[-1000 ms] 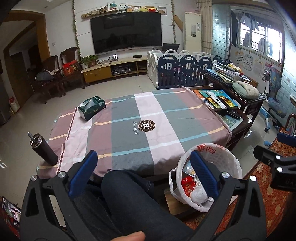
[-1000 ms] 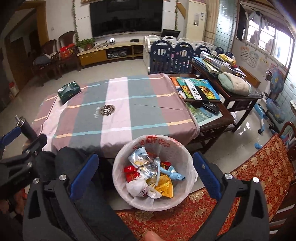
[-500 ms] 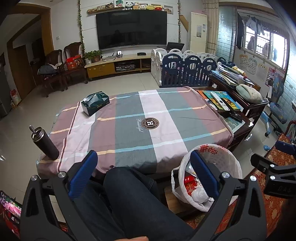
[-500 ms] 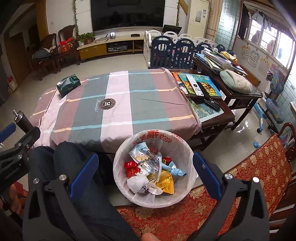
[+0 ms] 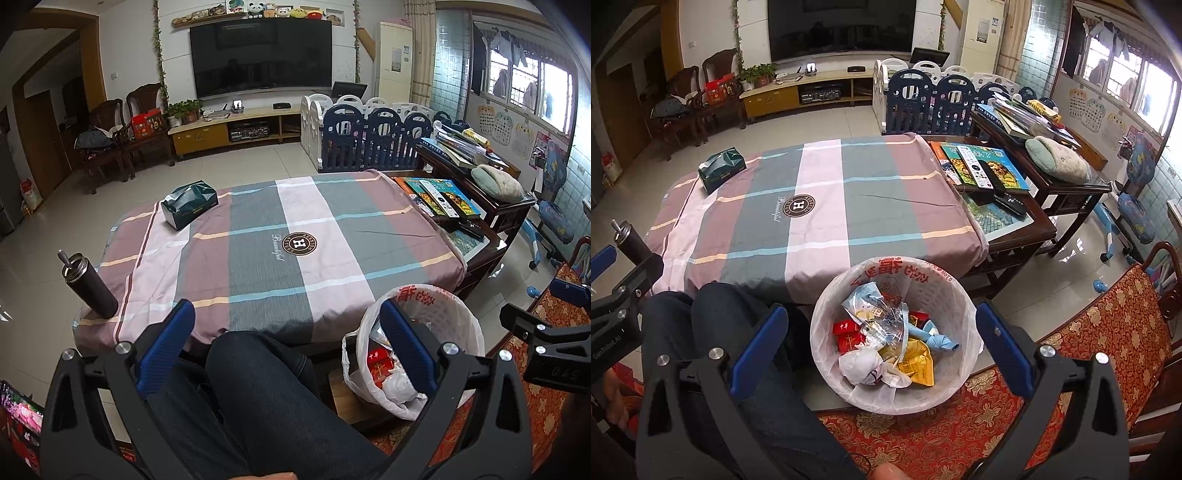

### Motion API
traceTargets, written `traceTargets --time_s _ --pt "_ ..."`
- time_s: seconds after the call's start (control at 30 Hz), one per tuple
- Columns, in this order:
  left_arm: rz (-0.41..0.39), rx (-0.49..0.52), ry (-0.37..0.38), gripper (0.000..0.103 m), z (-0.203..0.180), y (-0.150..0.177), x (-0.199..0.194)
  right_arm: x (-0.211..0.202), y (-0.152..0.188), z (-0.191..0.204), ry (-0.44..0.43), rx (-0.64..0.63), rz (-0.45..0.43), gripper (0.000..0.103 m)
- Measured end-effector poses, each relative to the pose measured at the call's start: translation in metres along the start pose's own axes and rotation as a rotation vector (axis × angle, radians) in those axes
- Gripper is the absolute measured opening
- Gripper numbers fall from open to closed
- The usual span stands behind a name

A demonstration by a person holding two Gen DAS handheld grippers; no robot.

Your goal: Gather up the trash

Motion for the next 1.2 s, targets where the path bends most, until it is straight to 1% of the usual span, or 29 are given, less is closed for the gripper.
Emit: traceTargets --time_s 1.2 --pt "0.009 0.024 0.021 0.100 -0.0058 0.0035 0.0037 0.0027 0.0018 -0.0006 -0.002 0.006 0.006 0.099"
Point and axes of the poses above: each gripper's, at about its wrist camera, not at the fingertips, and x roughly the way its jaws point, z to its left, y to its underside, the point moved 8 cm from there along x, roughly the way its jaws point, and after that the axes turned 3 degrees about -z, right-handed, at the moved point
